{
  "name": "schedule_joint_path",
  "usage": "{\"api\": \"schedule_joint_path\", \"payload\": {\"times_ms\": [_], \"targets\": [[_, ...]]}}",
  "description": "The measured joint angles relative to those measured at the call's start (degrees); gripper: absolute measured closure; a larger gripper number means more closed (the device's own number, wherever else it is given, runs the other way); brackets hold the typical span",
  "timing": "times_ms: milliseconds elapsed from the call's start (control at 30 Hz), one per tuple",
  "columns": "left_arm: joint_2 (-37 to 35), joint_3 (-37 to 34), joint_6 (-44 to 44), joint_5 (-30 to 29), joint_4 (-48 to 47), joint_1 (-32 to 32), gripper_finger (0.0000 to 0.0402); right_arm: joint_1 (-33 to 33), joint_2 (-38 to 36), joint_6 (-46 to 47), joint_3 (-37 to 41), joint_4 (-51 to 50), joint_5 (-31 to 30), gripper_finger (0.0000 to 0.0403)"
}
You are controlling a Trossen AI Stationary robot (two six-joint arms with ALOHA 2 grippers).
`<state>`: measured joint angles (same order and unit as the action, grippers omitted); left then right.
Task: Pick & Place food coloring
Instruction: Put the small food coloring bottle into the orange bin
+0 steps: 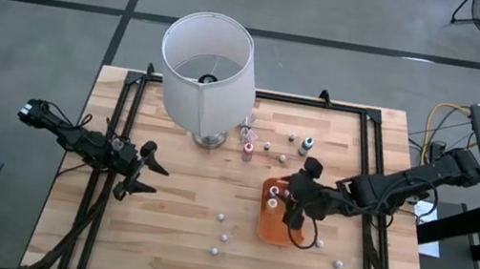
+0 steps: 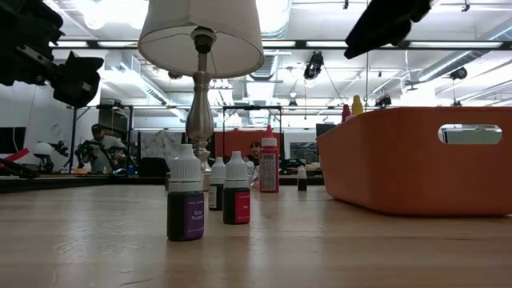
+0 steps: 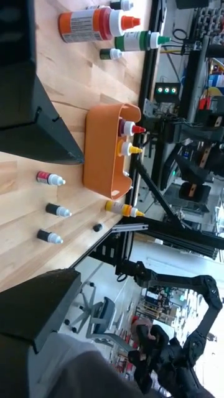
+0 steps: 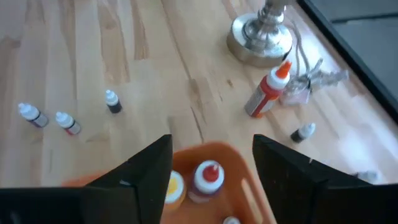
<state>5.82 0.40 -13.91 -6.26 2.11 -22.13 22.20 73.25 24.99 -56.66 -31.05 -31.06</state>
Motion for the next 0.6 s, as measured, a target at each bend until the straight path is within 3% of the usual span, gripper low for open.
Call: {"api": "schedule_joint_path", "payload": {"times_ms": [100,267,600], "targets": [[0.0,0.0,0.0,0.0,0.1,0.0,0.0143,-0.7,-0.2,-3.5,-0.2,1.6,2.2,0.0162],[0.0,0.0,0.0,0.0,0.1,0.0,0.0143,-1.3,-0.2,-9.3,-3.0,3.1,12.2,0.0132],[0.0,0.0,0.0,0.1,0.2,0.0,0.0143,-2.5,0.0,-21.6,-11.4,3.0,16.2,0.0116]]}}
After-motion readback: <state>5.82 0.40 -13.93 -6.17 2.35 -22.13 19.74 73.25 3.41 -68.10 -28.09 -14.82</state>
